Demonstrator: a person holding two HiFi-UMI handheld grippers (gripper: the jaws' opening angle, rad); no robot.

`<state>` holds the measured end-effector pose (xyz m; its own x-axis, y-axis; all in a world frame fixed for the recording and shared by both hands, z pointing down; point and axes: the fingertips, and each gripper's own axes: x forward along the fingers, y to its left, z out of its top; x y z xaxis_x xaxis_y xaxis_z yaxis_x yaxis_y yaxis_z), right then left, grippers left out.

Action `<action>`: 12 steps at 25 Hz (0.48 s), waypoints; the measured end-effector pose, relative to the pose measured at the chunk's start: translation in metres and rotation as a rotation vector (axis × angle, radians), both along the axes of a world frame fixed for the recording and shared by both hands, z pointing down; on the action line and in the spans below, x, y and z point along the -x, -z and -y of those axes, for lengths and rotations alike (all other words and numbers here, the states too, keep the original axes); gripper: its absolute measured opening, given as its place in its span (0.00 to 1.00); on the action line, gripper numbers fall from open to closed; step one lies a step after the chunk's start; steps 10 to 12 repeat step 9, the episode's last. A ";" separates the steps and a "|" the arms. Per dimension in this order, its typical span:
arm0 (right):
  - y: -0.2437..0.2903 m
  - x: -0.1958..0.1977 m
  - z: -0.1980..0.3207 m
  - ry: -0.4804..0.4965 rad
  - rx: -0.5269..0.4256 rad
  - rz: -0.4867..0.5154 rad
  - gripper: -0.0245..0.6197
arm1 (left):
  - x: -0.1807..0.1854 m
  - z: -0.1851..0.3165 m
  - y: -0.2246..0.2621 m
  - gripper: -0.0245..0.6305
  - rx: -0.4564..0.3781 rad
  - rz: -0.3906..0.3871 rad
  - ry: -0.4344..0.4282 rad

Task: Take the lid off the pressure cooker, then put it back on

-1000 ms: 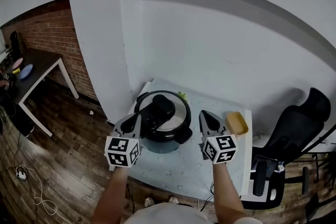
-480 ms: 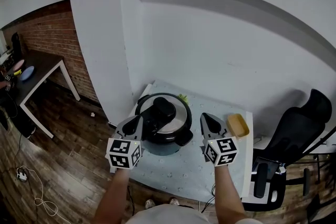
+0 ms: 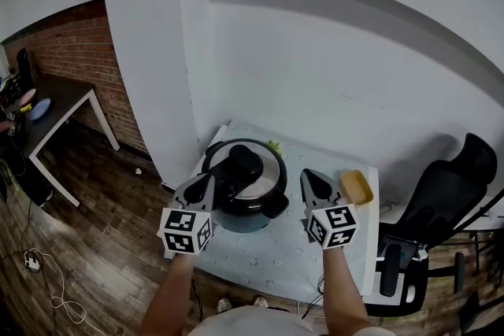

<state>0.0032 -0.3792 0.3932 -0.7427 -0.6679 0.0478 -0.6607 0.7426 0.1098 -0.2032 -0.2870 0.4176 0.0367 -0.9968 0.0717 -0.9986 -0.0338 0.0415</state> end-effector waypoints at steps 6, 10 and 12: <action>0.001 0.002 -0.003 0.012 -0.004 -0.011 0.04 | 0.000 -0.001 0.001 0.06 -0.001 0.002 -0.001; 0.002 0.002 -0.004 0.015 -0.003 -0.006 0.04 | 0.000 -0.002 0.001 0.06 -0.002 0.002 0.000; 0.002 0.002 -0.004 0.015 -0.003 -0.006 0.04 | 0.000 -0.002 0.001 0.06 -0.002 0.002 0.000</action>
